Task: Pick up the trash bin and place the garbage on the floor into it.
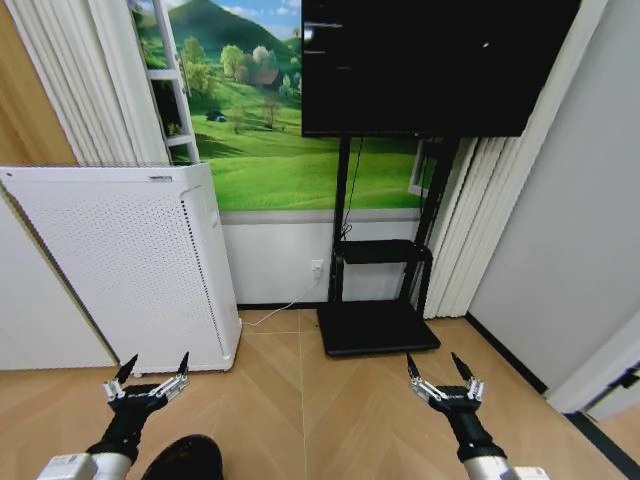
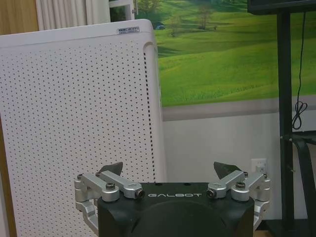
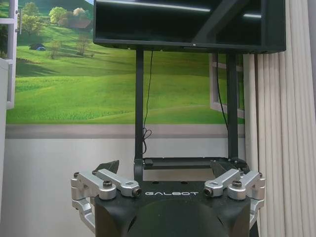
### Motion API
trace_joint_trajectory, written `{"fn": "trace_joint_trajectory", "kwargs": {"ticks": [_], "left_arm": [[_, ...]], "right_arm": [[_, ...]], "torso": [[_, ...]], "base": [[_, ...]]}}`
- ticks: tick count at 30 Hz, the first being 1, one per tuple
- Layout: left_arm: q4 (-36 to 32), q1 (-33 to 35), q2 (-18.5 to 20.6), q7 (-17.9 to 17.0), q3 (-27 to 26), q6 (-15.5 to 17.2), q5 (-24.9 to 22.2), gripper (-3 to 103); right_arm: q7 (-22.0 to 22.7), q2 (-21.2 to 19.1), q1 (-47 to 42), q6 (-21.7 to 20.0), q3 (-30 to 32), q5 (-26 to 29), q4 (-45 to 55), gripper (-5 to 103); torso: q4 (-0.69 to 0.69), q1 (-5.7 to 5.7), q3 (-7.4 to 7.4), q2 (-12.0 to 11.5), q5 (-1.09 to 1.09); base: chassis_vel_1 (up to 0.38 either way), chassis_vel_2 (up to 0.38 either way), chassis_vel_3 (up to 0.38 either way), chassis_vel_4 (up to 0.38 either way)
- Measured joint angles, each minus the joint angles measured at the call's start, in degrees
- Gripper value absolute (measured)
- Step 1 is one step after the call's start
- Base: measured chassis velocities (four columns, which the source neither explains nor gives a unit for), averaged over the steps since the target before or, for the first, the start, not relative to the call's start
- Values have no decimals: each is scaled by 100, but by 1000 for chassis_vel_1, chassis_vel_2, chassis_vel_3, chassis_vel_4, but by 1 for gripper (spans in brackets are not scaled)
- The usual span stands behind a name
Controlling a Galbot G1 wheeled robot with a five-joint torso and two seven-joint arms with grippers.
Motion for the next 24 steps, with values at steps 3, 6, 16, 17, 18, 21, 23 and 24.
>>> {"fn": "trace_joint_trajectory", "kwargs": {"ticks": [3,6,16,17,18,21,23,24], "left_arm": [[0,0,0,0,0,0,0,100],[0,0,0,0,0,0,0,100],[0,0,0,0,0,0,0,100],[0,0,0,0,0,0,0,100],[0,0,0,0,0,0,0,100],[0,0,0,0,0,0,0,100],[0,0,0,0,0,0,0,100],[0,0,0,0,0,0,0,100]], "right_arm": [[0,0,0,0,0,0,0,100],[0,0,0,0,0,0,0,100],[0,0,0,0,0,0,0,100],[0,0,0,0,0,0,0,100],[0,0,0,0,0,0,0,100],[0,0,0,0,0,0,0,100],[0,0,0,0,0,0,0,100],[0,0,0,0,0,0,0,100]], "torso": [[0,26,42,68,0],[0,57,90,146,0],[0,139,215,353,0],[0,147,230,376,0],[0,162,254,416,0],[0,188,296,484,0],[0,202,316,518,0],[0,219,346,564,0]], "base": [[0,0,0,0],[0,0,0,0],[0,0,0,0],[0,0,0,0],[0,0,0,0],[0,0,0,0],[0,0,0,0],[0,0,0,0]]}}
